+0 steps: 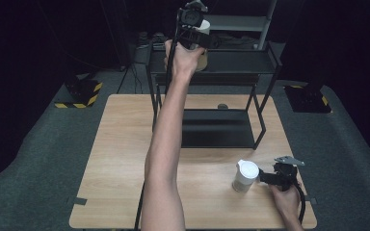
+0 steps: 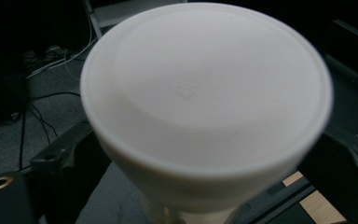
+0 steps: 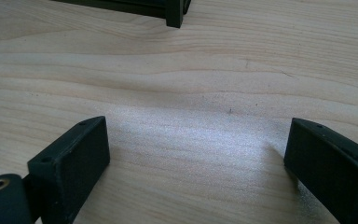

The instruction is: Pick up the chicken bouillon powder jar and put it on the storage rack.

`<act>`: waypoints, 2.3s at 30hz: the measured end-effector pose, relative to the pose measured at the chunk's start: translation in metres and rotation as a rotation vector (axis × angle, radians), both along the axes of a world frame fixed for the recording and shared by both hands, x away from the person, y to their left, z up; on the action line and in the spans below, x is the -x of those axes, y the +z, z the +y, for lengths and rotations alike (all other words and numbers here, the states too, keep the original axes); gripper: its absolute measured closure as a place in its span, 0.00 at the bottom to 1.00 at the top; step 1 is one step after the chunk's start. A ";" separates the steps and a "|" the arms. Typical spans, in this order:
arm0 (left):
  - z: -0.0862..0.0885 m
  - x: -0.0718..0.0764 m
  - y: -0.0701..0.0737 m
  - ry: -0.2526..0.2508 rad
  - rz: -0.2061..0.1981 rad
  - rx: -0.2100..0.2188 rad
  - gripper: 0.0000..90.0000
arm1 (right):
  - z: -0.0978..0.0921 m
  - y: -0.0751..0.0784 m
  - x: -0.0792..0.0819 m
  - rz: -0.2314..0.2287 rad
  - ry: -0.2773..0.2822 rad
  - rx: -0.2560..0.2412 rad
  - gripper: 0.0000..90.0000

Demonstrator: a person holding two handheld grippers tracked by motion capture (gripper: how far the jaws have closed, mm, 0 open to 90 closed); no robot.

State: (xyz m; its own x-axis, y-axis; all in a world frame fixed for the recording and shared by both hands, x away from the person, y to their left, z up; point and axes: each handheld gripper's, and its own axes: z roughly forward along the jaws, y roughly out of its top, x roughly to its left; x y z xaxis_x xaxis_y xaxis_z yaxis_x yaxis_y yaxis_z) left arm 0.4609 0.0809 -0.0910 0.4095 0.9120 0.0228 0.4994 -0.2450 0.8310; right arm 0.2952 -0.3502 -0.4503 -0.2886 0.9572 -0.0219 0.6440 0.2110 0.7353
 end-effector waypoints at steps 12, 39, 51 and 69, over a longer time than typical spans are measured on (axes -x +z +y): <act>0.015 0.025 -0.004 -0.001 -0.019 0.022 0.01 | 0.000 0.000 0.000 0.001 0.000 0.000 0.07; 0.058 0.089 -0.043 -0.055 -0.090 0.023 0.02 | 0.001 0.000 0.000 0.002 -0.004 -0.001 0.07; 0.075 0.112 -0.073 -0.078 -0.097 0.028 0.03 | 0.001 0.000 0.000 0.000 -0.003 -0.001 0.07; 0.094 0.135 -0.127 -0.049 -0.105 0.070 0.03 | 0.000 0.000 0.000 0.000 -0.003 0.000 0.07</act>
State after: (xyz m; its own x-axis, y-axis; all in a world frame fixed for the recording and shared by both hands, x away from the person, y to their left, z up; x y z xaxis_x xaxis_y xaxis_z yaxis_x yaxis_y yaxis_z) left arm 0.3258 0.1751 -0.2182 0.4524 0.8918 0.0042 0.3980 -0.2061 0.8939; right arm 0.2953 -0.3497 -0.4503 -0.2860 0.9580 -0.0219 0.6446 0.2093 0.7353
